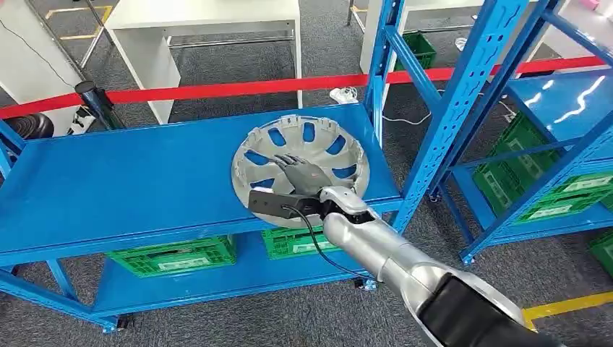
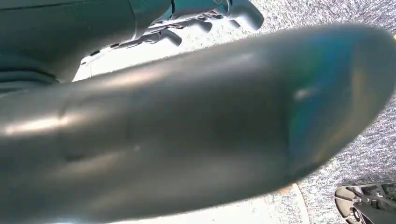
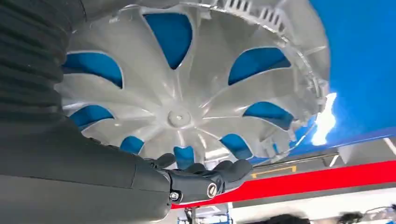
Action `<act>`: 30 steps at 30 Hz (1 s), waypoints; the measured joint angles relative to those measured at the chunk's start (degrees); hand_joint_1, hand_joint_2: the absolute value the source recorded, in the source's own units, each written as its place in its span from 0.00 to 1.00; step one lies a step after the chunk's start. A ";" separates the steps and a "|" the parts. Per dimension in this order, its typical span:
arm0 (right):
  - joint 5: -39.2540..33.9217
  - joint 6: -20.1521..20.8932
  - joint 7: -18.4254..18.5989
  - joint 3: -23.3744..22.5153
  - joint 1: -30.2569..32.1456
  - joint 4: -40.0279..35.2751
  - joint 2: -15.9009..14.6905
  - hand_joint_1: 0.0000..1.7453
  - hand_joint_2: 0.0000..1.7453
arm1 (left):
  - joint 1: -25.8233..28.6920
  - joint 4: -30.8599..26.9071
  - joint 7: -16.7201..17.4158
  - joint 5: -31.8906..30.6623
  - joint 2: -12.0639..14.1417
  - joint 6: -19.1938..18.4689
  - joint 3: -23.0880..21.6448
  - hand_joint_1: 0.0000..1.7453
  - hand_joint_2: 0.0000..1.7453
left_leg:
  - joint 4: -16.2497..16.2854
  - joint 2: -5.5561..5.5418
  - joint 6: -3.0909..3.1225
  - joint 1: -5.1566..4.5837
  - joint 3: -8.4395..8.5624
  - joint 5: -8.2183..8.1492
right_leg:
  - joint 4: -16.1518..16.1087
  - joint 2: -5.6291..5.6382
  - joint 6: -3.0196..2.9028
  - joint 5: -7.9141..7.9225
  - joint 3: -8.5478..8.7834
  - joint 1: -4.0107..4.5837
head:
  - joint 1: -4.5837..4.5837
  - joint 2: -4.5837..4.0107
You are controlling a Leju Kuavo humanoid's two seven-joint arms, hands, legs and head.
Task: Take the parts from the cabinet and place them on the table.
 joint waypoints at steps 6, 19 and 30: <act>-0.07 0.63 0.20 -0.02 2.24 -2.64 0.02 0.00 1.00 | -0.10 0.02 0.15 -0.09 0.00 0.02 0.00 0.00 0.00 | 0.00 0.00 0.01 0.00 0.00 -0.01 | 0.00 0.00 0.00 0.00 0.00 -0.01 | 0.00 0.00; 0.59 4.48 4.46 0.00 4.38 -2.14 -0.02 0.00 1.00 | -0.31 0.00 0.24 -0.90 0.00 0.35 0.00 0.00 0.00 | 0.01 0.00 0.03 0.00 0.00 -0.02 | 0.00 0.00 0.01 -0.01 0.00 -0.01 | 0.00 0.00; 0.59 4.48 4.46 0.00 4.59 -1.57 -0.02 0.00 1.00 | -0.39 0.00 0.24 -0.92 0.00 0.37 0.00 0.00 0.00 | 0.01 0.01 0.03 0.00 0.00 -0.02 | 0.00 0.00 0.01 -0.01 0.00 -0.01 | 0.00 0.00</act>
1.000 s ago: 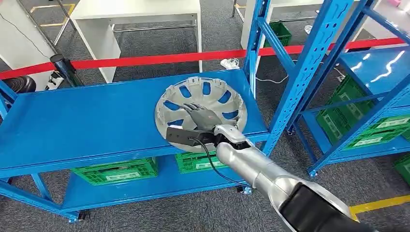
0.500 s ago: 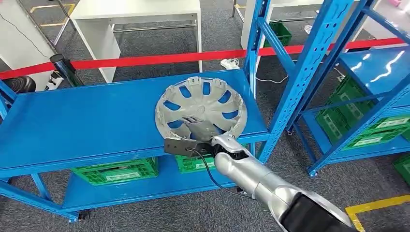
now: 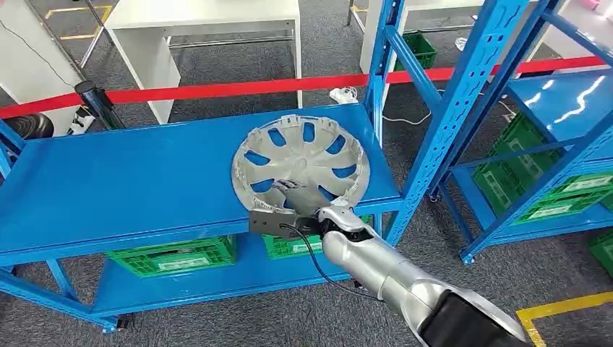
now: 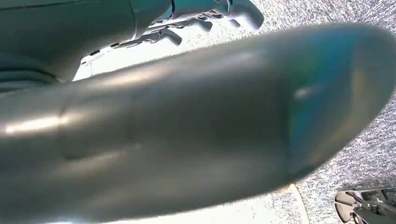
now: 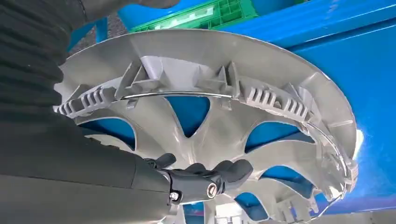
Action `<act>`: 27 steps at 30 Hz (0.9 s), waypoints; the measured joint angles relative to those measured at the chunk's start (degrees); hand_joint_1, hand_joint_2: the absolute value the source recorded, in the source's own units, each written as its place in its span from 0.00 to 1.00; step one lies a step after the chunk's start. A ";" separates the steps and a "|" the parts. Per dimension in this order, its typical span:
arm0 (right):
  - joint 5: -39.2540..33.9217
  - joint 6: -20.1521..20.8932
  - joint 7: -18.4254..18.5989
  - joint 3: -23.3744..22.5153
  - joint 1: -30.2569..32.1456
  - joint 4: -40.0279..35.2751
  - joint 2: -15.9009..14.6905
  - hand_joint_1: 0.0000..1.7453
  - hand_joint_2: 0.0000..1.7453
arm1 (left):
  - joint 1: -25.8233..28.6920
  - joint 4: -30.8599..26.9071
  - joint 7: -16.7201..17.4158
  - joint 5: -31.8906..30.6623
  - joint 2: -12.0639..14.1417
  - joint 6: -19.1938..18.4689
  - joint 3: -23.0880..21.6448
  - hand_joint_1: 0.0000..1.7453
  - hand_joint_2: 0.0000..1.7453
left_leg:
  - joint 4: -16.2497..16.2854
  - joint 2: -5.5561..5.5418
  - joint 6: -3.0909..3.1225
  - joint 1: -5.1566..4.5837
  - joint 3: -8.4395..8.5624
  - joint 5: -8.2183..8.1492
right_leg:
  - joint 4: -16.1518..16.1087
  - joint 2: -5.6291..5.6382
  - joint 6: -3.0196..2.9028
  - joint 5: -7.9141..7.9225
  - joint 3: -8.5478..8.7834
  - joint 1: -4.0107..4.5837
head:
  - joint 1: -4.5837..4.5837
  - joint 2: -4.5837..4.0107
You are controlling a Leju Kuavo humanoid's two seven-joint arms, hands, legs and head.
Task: Take the parts from the cabinet and place them on the table.
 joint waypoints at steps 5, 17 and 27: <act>0.02 0.55 0.78 0.00 -0.05 0.18 -0.02 0.00 1.00 | -0.02 0.00 0.00 -0.07 0.00 0.00 0.00 0.00 0.00 | 0.00 0.00 0.00 0.00 0.00 0.00 | 0.00 0.00 0.00 0.00 0.00 0.00 | 0.00 0.00; 11.58 -1.55 11.41 2.45 -1.08 3.13 -0.26 1.00 1.00 | -0.05 0.02 0.17 0.33 -0.02 0.20 0.00 0.00 0.00 | 0.00 -0.05 0.01 0.00 -0.04 0.00 | 0.00 -0.07 0.00 0.00 0.00 0.00 | 0.00 0.00; 12.04 -2.25 11.39 2.45 -1.89 3.65 0.13 1.00 1.00 | 0.23 0.02 0.04 0.81 -0.02 0.61 0.04 0.00 0.00 | 0.00 -0.05 0.02 0.00 -0.04 -0.01 | 0.00 -0.07 0.01 -0.01 0.01 0.00 | 0.00 0.00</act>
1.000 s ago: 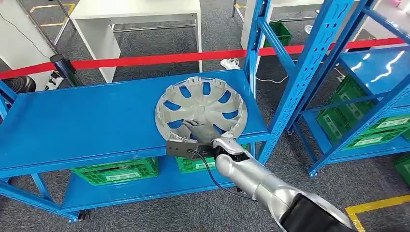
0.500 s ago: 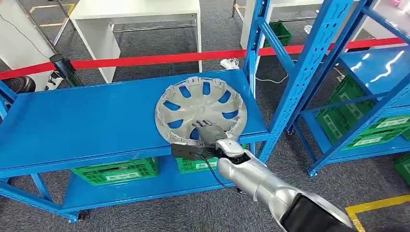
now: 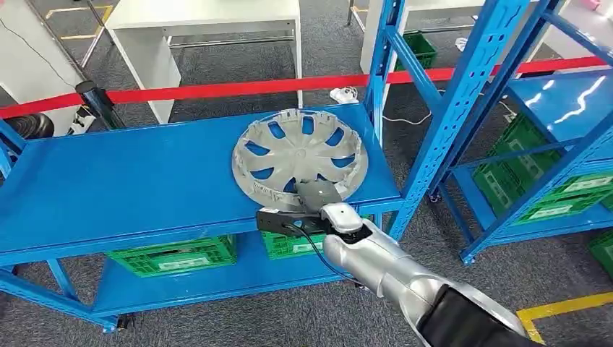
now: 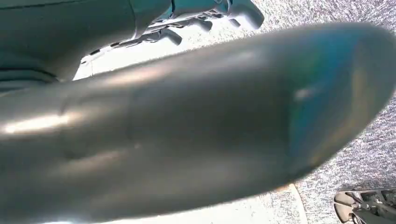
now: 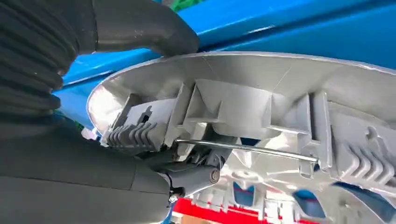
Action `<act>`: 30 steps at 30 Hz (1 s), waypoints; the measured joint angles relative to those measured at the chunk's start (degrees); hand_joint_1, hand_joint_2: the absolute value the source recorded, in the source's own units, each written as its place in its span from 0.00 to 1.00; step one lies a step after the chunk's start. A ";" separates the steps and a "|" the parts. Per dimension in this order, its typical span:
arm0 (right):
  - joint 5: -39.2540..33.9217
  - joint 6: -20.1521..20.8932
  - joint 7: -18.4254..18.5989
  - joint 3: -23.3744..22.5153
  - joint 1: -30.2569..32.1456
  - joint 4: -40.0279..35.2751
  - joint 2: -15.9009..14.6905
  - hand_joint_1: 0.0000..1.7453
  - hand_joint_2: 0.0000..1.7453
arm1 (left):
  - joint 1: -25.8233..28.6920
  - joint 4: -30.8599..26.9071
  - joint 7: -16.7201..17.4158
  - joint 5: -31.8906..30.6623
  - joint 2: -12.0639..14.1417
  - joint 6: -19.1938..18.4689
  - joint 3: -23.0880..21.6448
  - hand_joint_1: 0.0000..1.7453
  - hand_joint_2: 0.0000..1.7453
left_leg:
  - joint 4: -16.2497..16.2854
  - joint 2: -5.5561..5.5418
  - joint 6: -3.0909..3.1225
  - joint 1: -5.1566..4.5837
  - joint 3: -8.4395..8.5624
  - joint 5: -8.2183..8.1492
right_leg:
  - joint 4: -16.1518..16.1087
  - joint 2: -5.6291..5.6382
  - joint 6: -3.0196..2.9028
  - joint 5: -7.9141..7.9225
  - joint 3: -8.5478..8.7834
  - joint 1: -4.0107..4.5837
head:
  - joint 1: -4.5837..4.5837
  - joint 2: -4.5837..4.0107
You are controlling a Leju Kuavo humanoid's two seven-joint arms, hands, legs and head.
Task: Take the parts from the cabinet and place them on the table.
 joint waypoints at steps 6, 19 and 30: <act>0.37 -0.02 0.02 0.00 -0.35 0.00 0.55 1.00 1.00 | 0.11 0.00 0.00 0.02 -0.04 0.00 0.35 0.00 0.00 | 0.00 -0.07 0.00 0.00 0.01 0.01 | 0.00 -0.03 0.00 0.00 0.04 0.00 | 0.00 0.00; 3.74 -6.43 0.18 0.00 -0.74 -2.65 0.79 1.00 1.00 | 0.24 0.00 -0.50 -0.02 -0.13 0.00 0.87 0.00 0.00 | 0.06 -0.05 -0.01 0.00 0.01 0.01 | 0.00 -0.03 0.00 0.01 0.04 0.00 | 0.00 0.00; 6.86 -7.67 2.01 -1.03 -1.04 -19.41 -1.11 1.00 1.00 | 0.40 0.00 -1.09 -0.37 -0.26 -0.02 1.36 0.00 0.00 | 0.07 -0.05 0.02 0.00 -0.03 -0.05 | 0.00 0.01 0.01 -0.03 0.00 0.01 | 0.00 0.00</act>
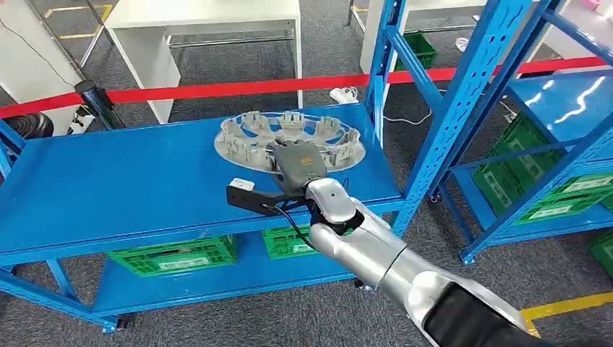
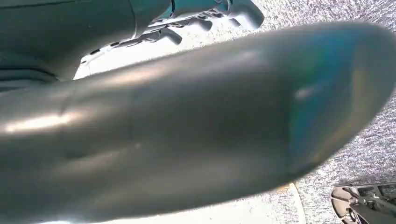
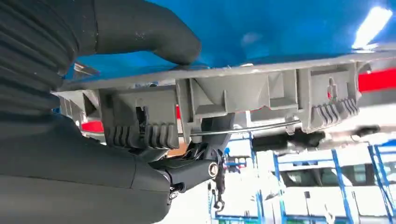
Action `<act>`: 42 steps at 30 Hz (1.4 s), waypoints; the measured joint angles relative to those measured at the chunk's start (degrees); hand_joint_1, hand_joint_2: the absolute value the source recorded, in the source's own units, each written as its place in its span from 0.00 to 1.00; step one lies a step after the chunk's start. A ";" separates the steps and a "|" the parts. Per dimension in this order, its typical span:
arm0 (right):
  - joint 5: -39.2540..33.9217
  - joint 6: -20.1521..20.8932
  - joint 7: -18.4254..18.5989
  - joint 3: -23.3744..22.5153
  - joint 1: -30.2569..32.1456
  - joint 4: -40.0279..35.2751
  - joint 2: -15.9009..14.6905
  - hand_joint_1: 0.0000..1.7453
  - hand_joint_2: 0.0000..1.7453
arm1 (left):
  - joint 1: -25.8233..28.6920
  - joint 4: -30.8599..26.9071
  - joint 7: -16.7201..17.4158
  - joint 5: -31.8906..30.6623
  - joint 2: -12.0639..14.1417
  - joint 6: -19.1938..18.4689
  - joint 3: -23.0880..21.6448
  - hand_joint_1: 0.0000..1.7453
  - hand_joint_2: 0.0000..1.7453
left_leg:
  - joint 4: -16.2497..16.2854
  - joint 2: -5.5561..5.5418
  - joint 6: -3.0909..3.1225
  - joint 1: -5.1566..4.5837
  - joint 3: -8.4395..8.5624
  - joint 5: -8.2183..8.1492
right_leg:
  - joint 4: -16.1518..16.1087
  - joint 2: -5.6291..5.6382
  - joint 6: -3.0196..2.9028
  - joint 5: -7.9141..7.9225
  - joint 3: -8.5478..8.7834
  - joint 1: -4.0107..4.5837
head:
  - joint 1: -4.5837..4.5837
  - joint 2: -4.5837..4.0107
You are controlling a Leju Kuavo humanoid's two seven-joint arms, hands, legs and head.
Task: Take the parts from the cabinet and place them on the table.
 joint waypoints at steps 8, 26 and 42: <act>1.16 -3.94 -1.71 -0.79 0.05 -3.90 -0.85 1.00 1.00 | -0.02 0.00 -0.99 -0.31 -0.02 -0.02 0.00 0.00 1.00 | 0.03 0.00 0.00 0.00 -0.01 0.00 | 0.00 -0.01 0.01 0.00 -0.01 -0.01 | 0.00 0.00; 9.01 -10.19 -2.25 -5.14 -4.08 -23.96 -3.98 1.00 1.00 | -1.01 0.00 -1.03 -1.49 -0.68 0.63 0.00 0.00 1.00 | 0.04 0.01 0.01 0.00 -0.07 0.00 | 0.00 -0.01 0.01 0.00 -0.07 -0.02 | 0.00 0.00; 8.83 -11.58 -4.09 -5.05 -5.91 -25.77 -4.66 1.00 1.00 | -1.18 0.00 -1.33 -1.49 -1.14 1.66 0.00 0.00 1.00 | 0.04 0.01 0.01 0.00 -0.08 0.00 | 0.00 -0.01 0.01 0.00 -0.07 -0.01 | 0.00 0.00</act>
